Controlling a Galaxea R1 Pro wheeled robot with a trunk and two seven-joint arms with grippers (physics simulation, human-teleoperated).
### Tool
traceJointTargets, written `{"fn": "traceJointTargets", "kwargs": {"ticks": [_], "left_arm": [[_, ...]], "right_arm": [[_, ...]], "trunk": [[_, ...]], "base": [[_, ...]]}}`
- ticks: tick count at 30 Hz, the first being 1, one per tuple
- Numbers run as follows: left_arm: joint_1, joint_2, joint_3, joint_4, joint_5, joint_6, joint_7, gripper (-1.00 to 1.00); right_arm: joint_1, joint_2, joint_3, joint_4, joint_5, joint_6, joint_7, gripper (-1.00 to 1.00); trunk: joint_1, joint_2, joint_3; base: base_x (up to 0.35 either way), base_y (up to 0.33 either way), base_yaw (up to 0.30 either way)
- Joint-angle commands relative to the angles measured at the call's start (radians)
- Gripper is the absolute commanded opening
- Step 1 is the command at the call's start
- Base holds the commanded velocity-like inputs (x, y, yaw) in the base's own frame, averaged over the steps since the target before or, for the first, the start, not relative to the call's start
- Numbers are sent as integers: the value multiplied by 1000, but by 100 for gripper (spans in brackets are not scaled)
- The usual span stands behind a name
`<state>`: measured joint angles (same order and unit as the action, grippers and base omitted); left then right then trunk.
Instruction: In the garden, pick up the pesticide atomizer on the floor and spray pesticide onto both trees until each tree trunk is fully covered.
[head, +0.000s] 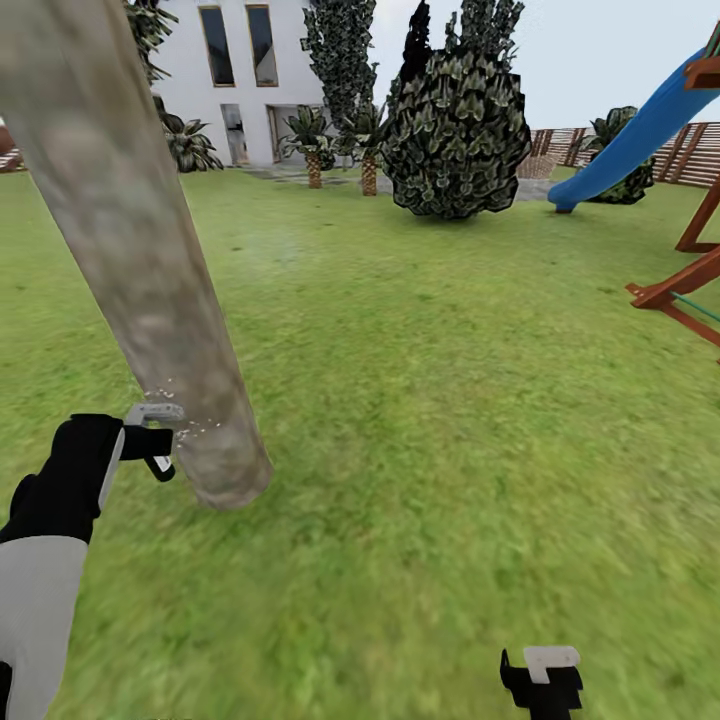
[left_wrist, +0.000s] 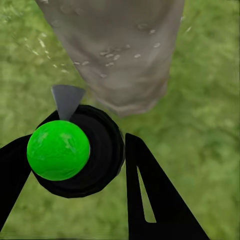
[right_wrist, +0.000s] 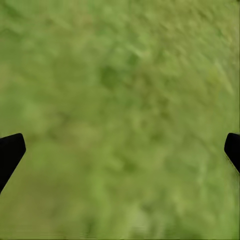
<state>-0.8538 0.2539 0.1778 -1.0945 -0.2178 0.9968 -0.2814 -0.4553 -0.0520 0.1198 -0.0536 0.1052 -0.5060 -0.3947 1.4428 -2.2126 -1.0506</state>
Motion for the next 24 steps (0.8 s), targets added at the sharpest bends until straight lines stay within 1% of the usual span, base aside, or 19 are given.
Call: {"fn": "traceJointTargets", "kwargs": {"ticks": [1, 8, 15, 16, 18, 19, 20, 21, 24], "left_arm": [[0, 0, 4, 0, -10, 3, -10, -100], [4, 3, 10, 17, -9, 0, -6, -100], [4, 4, 11, 17, -11, 0, -1, -100], [12, 5, 13, 17, -11, 0, -1, -100], [52, 11, 31, 17, -11, -2, 0, -100], [64, 16, 50, 17, -11, -3, 0, -100], [86, 20, 83, 17, -11, -6, -1, -100], [111, 23, 108, 18, -11, -9, -1, -100], [133, 23, 120, 17, -12, -12, -1, -100]], "right_arm": [[0, 0, 4, 0, 10, 3, -10, 100], [0, -2, 4, 1, 10, 3, -12, 100], [0, -1, 4, 1, 11, 3, -12, 100], [0, 0, 4, 1, 10, 3, -12, 100], [0, 0, 4, 1, 10, 3, -12, 100], [0, 1, 4, 1, 10, 3, -12, 100], [0, 1, 4, 0, 10, 3, -12, 100], [0, 1, 4, 0, 10, 2, -12, 100], [0, 3, 4, 1, 11, 3, -12, 100]], "trunk": [[0, 0, -1], [0, 0, -1], [0, 0, -1], [0, 0, -1], [0, 0, -1], [0, 0, -1], [0, 0, -1], [0, 0, -1], [0, 0, -1]], "base": [[43, -265, 258], [50, -270, 32], [219, -204, 0], [242, -183, 100], [243, -182, 222], [243, -182, 259], [255, -173, 270], [274, -153, 276], [278, -137, 278]]}}
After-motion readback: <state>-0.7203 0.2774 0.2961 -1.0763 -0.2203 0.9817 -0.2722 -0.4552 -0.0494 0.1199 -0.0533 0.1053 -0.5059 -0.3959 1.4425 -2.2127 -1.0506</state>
